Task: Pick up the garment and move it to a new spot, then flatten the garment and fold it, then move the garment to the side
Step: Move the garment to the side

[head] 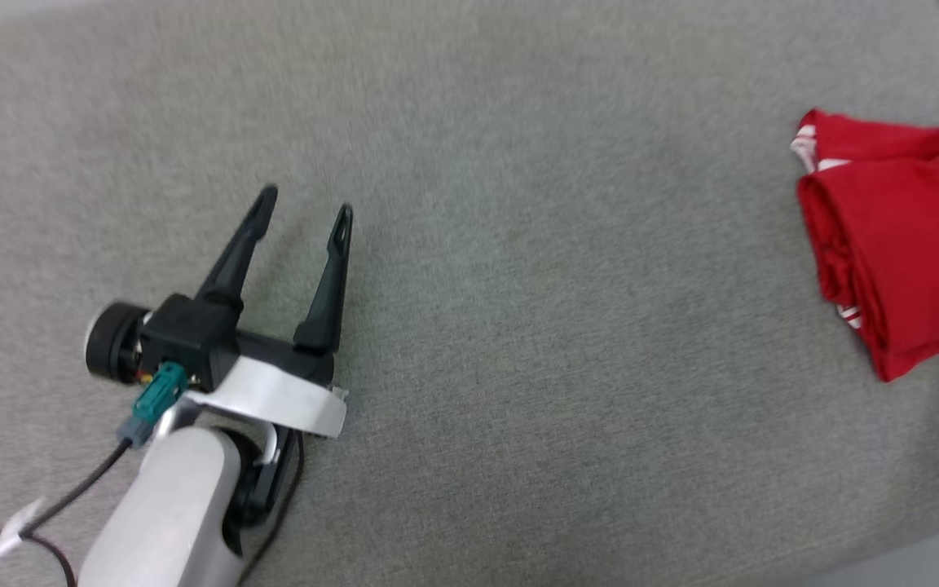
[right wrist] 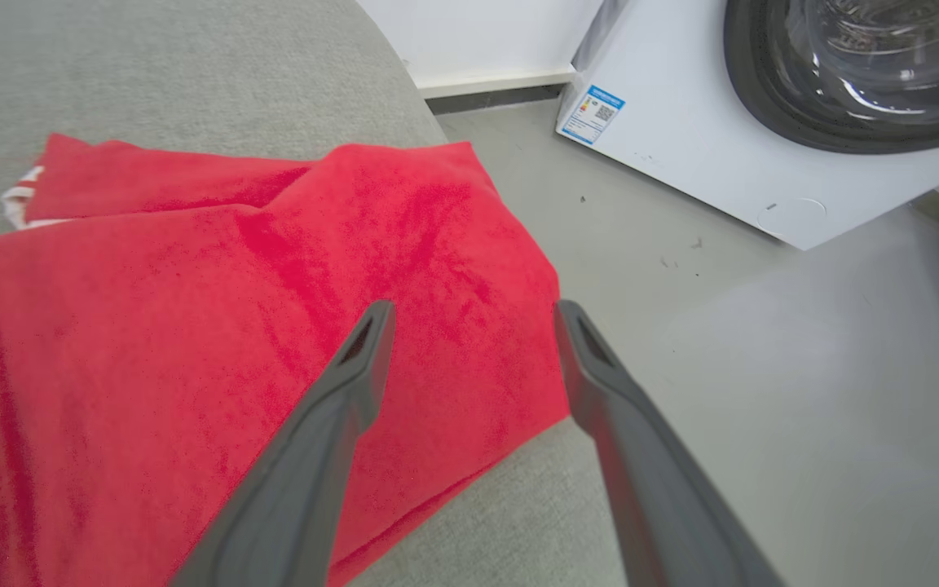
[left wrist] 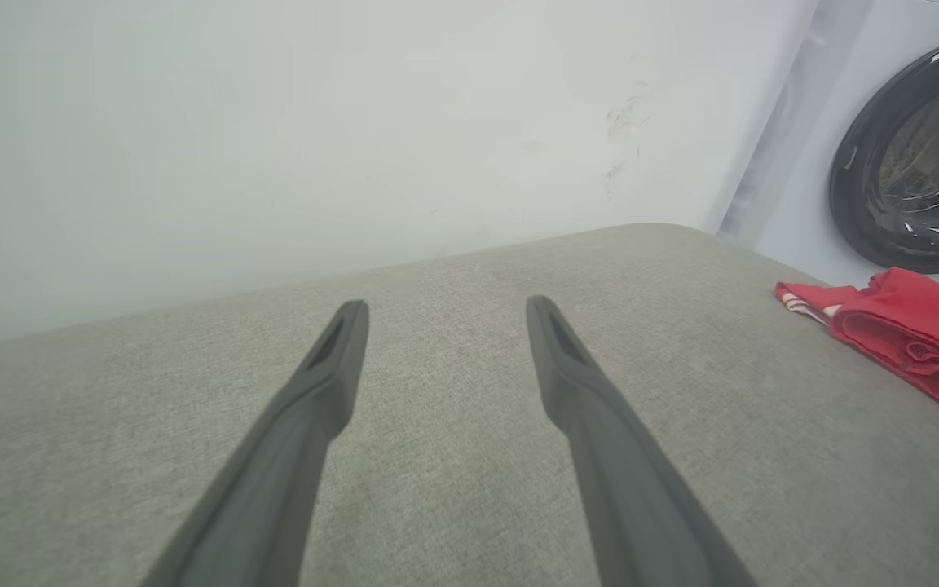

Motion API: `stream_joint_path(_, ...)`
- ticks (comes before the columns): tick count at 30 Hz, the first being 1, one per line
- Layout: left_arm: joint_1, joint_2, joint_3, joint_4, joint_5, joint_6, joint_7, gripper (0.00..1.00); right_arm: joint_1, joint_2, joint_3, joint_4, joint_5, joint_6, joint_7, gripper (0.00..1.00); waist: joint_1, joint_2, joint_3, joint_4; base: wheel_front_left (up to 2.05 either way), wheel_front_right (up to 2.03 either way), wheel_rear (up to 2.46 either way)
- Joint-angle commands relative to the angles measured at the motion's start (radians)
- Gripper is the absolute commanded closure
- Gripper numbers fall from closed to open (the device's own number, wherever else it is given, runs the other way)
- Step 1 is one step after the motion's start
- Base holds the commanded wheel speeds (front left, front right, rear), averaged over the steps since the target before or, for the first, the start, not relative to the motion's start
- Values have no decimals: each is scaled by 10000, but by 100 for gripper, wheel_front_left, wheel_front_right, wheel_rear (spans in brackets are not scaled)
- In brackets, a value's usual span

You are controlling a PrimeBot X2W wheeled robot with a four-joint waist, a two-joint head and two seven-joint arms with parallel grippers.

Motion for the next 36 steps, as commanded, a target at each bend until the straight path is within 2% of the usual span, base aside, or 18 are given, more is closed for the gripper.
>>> stream_joint_path(1,318,-58,80,94,-124,91,-60,0,299,107,168,-183,78,-8,-89,0,-1,0,-1037,-55,0,0,0)
stream_joint_path(7,1341,-306,369,437,-501,446,-190,0,1820,504,870,-1352,484,-8,-254,0,-1,0,-2473,203,0,0,0)
stream_joint_path(15,2603,-493,665,553,-801,849,-265,0,4264,1572,1671,-3573,1076,-8,-455,0,-1,0,-3652,1041,0,0,0)
stream_joint_path(19,3064,-483,830,577,-852,1040,-288,0,5084,1994,2270,-4450,1497,-8,-943,0,-1,0,-3975,1529,0,0,0)
stream_joint_path(25,3520,-253,1075,563,-709,1262,-307,0,5922,2257,2975,-5575,1838,-8,-1649,0,-1,0,-4317,2138,0,0,0)
stream_joint_path(36,4131,-90,997,797,-642,1244,-321,0,7277,2565,3171,-7141,1487,-8,-1687,0,-1,0,-4844,2426,0,0,0)
